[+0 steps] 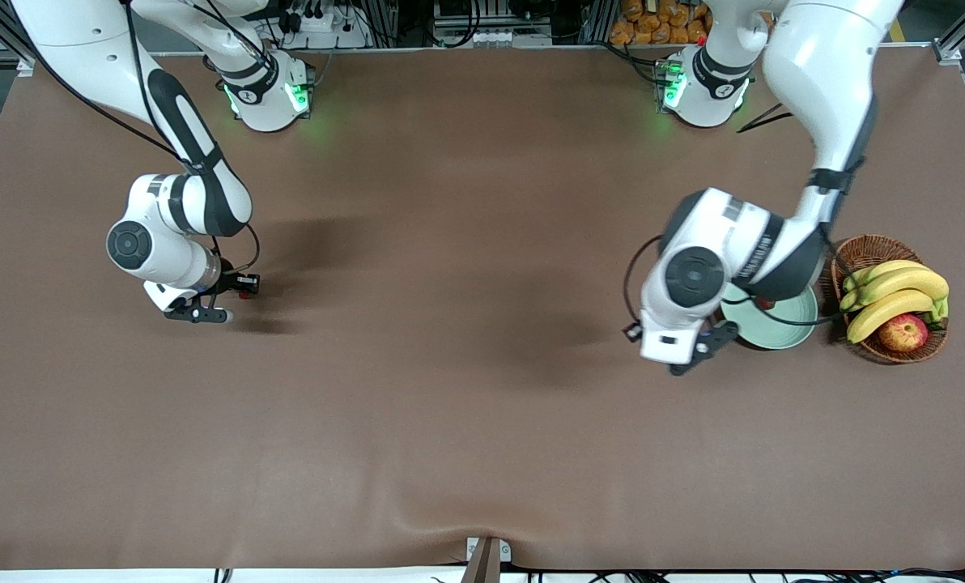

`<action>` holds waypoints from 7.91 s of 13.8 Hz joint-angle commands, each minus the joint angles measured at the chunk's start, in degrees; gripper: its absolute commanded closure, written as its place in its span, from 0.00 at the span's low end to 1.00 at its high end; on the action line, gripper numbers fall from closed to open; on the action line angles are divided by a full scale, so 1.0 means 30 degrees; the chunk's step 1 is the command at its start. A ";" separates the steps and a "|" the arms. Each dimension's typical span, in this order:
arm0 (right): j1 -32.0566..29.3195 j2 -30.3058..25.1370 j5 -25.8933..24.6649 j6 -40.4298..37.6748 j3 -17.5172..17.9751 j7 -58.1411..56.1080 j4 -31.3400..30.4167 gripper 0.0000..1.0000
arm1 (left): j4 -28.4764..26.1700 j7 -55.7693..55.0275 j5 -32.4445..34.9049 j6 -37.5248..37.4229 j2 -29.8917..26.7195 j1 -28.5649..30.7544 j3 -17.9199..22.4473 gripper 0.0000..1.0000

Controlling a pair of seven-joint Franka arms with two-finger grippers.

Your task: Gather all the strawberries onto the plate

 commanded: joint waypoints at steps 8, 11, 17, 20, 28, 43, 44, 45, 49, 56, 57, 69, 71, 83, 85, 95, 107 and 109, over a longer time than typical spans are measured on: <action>0.0717 -0.1442 -0.0128 -0.7322 0.0019 0.0357 0.5025 0.84 | -0.4526 0.6777 0.1362 0.1269 -0.1923 0.5553 -0.0198 0.98; 0.2061 -0.1913 -0.0128 -0.7965 0.0049 0.2518 0.5727 0.84 | -0.6054 0.9562 0.1391 0.3059 -0.2484 0.7547 -0.0169 0.98; 0.5693 -0.1884 0.0542 -0.9899 0.0078 0.8054 0.8247 0.84 | -0.6144 1.1094 0.1888 0.4027 -0.1490 0.9017 -0.0139 0.98; 0.7568 -0.1650 0.0868 -0.9931 0.0049 1.1306 0.9127 0.85 | -0.6115 1.1065 0.2415 0.4672 -0.0816 0.9310 -0.0139 0.97; 1.2141 0.0543 0.1922 -0.8735 0.0048 1.8985 1.1589 0.87 | -0.6115 1.1123 0.3032 0.4997 -0.0227 0.9428 -0.0139 0.00; 1.6685 0.6201 0.2684 -0.1641 0.0049 2.4676 1.1912 0.90 | -0.5822 1.1182 0.2594 0.3619 -0.3480 0.9399 -0.4794 0.00; 1.6686 0.6289 0.2684 -0.1640 0.0049 2.4705 1.1912 0.90 | -0.5677 1.1182 0.2041 0.3619 -0.3480 0.9399 -0.5233 0.00; 1.6686 0.6406 0.2684 -0.1437 0.0049 2.4705 1.1912 0.90 | -0.5385 1.1211 0.1369 0.3619 -0.3451 0.9399 -0.5701 0.00; 1.6745 0.6875 0.2684 -0.0850 0.0049 2.4705 1.1912 0.89 | -0.4623 1.1241 0.0922 0.3619 -0.3158 0.9049 -0.7315 0.00; 1.6453 0.6730 0.2685 -0.2159 0.0020 2.4646 1.2816 0.08 | -0.2867 1.1065 0.0454 0.2570 -0.3187 0.8901 -0.9630 0.00; 1.6423 0.6700 0.2684 -0.3154 -0.0010 2.4647 1.3459 0.03 | -0.2486 1.1094 0.0483 0.1955 -0.3187 0.8785 -0.9777 0.00; 1.2091 0.2603 0.2597 -1.0774 -0.0068 2.0845 1.5311 0.00 | -0.0695 0.9131 0.0572 0.0426 -0.1841 0.5448 -0.9808 0.00; 1.0950 0.1753 0.2597 -1.1888 -0.0098 1.9322 1.5311 0.00 | -0.0695 0.9015 0.0687 0.0542 -0.1052 0.4512 -0.9808 0.00; 0.5967 -0.0829 0.2304 -1.4706 -0.0186 1.2992 1.5282 0.00 | -0.0491 0.0199 0.3266 0.4612 0.3052 -0.5623 -0.5185 0.00; 0.5322 -0.0975 0.2304 -1.5057 -0.0273 1.2054 1.5311 0.00 | -0.0257 -0.0329 0.3208 0.4906 0.3462 -0.6535 -0.4128 0.00; 0.0956 -0.2264 0.2129 -1.6552 -0.0331 0.3681 1.5340 0.00 | -0.0255 -0.0888 0.3852 0.6226 0.5045 -0.7007 -0.3362 0.00; -0.3031 -0.6799 0.0284 -2.0181 0.0077 -0.3040 1.5136 0.00 | -0.0226 -0.0859 0.3852 0.6314 0.5368 -0.7242 -0.3245 0.34; -0.3030 -0.7826 -0.0127 -2.0302 0.0166 -0.2951 1.4610 0.00 | -0.0255 -0.0830 0.3852 0.6314 0.5397 -0.7242 -0.3216 0.66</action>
